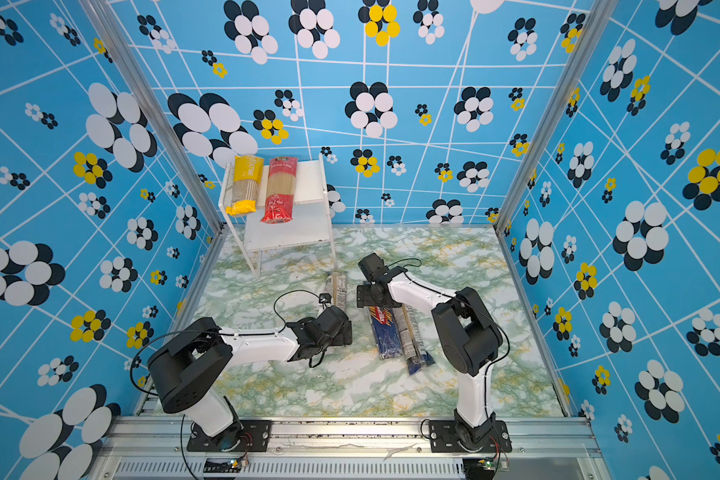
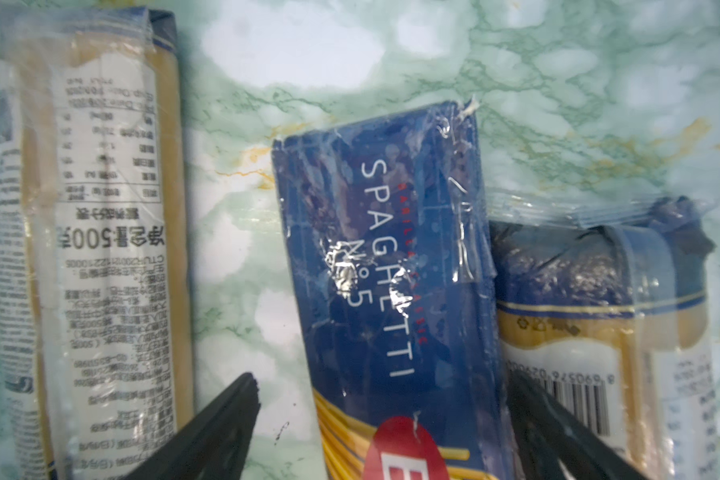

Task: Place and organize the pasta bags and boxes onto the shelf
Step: 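Lower the left gripper over the white-and-blue spaghetti bag on the table, then close the left gripper around the middle of the white-and-blue bag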

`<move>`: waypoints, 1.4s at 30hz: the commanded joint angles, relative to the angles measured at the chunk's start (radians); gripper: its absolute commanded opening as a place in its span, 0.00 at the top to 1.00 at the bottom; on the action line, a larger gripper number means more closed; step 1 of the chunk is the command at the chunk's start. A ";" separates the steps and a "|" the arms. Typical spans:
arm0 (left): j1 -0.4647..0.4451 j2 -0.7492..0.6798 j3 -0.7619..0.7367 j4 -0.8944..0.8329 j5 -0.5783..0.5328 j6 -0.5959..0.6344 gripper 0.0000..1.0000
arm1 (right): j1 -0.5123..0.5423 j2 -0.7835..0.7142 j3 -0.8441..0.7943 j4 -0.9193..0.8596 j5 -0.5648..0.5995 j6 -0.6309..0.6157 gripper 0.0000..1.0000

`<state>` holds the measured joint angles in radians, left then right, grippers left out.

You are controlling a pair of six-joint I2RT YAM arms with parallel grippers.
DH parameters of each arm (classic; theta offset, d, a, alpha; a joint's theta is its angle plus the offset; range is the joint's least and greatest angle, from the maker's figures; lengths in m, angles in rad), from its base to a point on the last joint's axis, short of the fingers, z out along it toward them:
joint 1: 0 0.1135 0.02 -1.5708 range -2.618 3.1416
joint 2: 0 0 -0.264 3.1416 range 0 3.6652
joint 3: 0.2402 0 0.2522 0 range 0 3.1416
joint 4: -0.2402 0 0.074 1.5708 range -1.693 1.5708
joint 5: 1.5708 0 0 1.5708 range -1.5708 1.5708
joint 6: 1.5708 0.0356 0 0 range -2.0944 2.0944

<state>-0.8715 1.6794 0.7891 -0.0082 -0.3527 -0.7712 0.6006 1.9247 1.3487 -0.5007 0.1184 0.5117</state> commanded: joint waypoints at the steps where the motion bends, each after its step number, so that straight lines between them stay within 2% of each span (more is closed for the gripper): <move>1: -0.005 0.027 0.015 -0.091 -0.026 -0.017 0.01 | -0.011 -0.032 -0.024 0.009 0.007 0.001 0.05; 7: -0.004 0.011 0.001 -0.152 -0.074 -0.009 0.01 | -0.016 -0.030 -0.031 0.013 0.005 0.001 0.05; 15: 0.000 0.001 -0.021 -0.179 -0.085 0.004 0.01 | -0.016 -0.022 -0.034 0.017 -0.005 0.001 0.05; 30: 0.092 -0.127 -0.174 -0.134 -0.029 0.041 0.01 | -0.018 -0.020 -0.033 0.015 -0.006 0.001 0.05; 42: 0.108 -0.152 -0.182 -0.075 0.015 0.116 0.01 | -0.022 -0.021 -0.029 0.004 -0.002 -0.007 0.04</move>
<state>-0.7761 1.5337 0.6327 -0.0700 -0.3859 -0.6785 0.5896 1.9221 1.3273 -0.4828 0.1177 0.5114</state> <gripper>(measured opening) 0.992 0.955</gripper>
